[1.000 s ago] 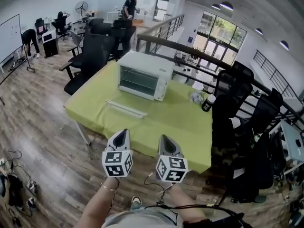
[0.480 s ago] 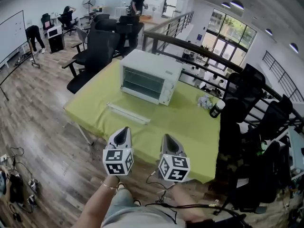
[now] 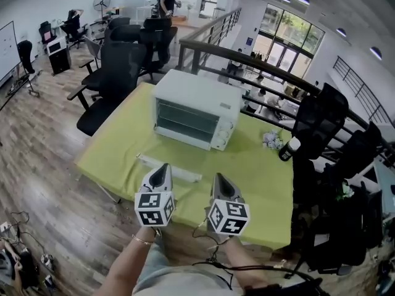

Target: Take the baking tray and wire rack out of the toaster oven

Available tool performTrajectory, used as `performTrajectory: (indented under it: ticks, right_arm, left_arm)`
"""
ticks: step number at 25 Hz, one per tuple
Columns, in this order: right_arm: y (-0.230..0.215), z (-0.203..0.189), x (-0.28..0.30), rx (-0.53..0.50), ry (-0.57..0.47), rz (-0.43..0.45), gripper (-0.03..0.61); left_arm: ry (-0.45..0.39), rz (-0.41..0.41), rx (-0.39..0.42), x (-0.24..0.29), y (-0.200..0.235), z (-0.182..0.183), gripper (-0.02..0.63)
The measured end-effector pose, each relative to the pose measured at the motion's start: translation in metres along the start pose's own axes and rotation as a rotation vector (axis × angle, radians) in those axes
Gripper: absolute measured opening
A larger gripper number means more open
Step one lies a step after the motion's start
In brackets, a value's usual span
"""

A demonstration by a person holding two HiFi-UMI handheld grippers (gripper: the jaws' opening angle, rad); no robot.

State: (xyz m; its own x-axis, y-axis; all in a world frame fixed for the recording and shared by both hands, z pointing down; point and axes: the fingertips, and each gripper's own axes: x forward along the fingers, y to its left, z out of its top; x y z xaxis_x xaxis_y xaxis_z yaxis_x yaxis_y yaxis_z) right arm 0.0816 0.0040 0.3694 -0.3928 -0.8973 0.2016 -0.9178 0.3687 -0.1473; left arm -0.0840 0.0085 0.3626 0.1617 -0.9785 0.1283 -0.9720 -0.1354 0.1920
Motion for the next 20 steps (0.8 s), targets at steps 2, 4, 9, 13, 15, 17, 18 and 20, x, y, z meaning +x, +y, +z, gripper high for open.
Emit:
performTrajectory:
  ticks: [2,4,9,13,15,17,18,20]
  right_arm:
    - [0.012,0.009,0.028,0.000,-0.003,-0.007,0.002]
    - [0.021,0.018,0.053,-0.004,-0.005,-0.020,0.002]
    - [0.032,0.037,0.109,-0.015,-0.018,-0.084,0.002]
    - [0.028,0.033,0.141,0.011,-0.015,-0.152,0.002]
    - [0.026,0.027,0.152,0.025,-0.002,-0.178,0.002]
    - [0.022,0.019,0.162,0.035,0.021,-0.197,0.002]
    - [0.019,0.014,0.166,0.037,0.034,-0.204,0.002]
    - [0.015,0.007,0.177,0.037,0.055,-0.212,0.002]
  left_arm:
    - [0.000,-0.011,-0.001,0.022,0.023,0.012,-0.006]
    - [0.000,-0.028,-0.004,0.044,0.042,0.021,-0.006]
    - [0.017,-0.078,-0.009,0.097,0.084,0.038,-0.006]
    - [0.050,-0.136,0.012,0.133,0.103,0.034,-0.006]
    - [0.066,-0.152,0.017,0.149,0.111,0.031,-0.006]
    - [0.085,-0.156,0.004,0.163,0.118,0.026,-0.006]
    - [0.095,-0.157,-0.005,0.170,0.120,0.023,-0.006]
    - [0.114,-0.162,-0.015,0.182,0.123,0.014,-0.006]
